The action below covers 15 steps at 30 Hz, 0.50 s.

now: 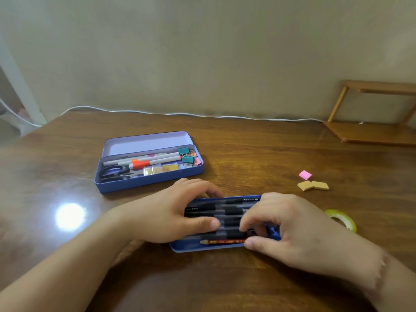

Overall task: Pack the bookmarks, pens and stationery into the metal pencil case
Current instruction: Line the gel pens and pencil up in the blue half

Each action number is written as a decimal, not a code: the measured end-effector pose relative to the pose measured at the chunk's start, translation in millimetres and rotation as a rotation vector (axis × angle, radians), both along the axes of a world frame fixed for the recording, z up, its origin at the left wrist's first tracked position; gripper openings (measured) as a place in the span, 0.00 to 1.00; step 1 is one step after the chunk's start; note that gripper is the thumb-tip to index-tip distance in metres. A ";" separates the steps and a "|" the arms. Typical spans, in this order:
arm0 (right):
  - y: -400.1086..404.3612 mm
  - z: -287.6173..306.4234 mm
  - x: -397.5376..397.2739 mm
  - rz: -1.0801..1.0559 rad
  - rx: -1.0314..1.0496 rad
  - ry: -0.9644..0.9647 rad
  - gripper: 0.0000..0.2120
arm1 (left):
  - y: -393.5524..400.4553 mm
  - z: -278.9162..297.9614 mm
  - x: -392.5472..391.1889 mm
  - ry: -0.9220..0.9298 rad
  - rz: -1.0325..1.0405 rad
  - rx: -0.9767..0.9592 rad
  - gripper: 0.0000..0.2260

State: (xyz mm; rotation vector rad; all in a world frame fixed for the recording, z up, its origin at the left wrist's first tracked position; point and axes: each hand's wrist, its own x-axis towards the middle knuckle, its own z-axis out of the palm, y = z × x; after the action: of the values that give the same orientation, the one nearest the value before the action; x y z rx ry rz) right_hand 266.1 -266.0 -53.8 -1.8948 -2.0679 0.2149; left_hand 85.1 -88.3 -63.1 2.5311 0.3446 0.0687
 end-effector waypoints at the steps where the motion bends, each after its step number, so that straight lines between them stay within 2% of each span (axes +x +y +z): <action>1: -0.3 1.5 -1.1 0.016 -0.019 0.019 0.10 | -0.4 0.3 -0.8 0.008 -0.001 -0.003 0.26; 3: -2.8 9.1 3.9 -0.032 -0.028 0.148 0.07 | -2.7 0.6 -2.5 0.053 -0.039 0.035 0.34; 4: -4.6 11.7 10.3 -0.126 0.014 0.244 0.05 | -4.6 0.4 -2.4 0.078 -0.065 0.077 0.38; 5: -5.4 10.6 18.5 -0.224 0.086 0.238 0.03 | -6.8 -0.2 -2.0 0.096 -0.085 0.120 0.41; 6: -4.0 7.6 25.8 -0.300 0.144 0.154 0.04 | -9.3 -1.0 -1.4 0.106 -0.095 0.154 0.42; 8: 1.7 -0.5 31.1 -0.402 0.115 -0.083 0.05 | -11.8 -2.6 0.5 0.092 -0.104 0.196 0.41; 9: 3.8 -4.8 29.5 -0.420 0.083 -0.141 0.06 | -11.6 -3.5 1.1 0.081 -0.106 0.204 0.41; 12: 9.8 -12.1 25.5 -0.408 0.057 -0.166 0.10 | -10.2 -4.2 1.2 0.079 -0.113 0.211 0.39; 15: 11.2 -12.3 22.6 -0.359 0.026 -0.084 0.12 | -10.0 -4.7 1.1 0.093 -0.111 0.232 0.39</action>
State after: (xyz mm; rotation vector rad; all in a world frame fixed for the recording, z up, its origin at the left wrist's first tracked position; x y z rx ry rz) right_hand 288.7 -254.8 -66.0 -2.2489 -1.7271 0.0218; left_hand 86.2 -98.4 -67.7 2.7850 0.2432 -0.0560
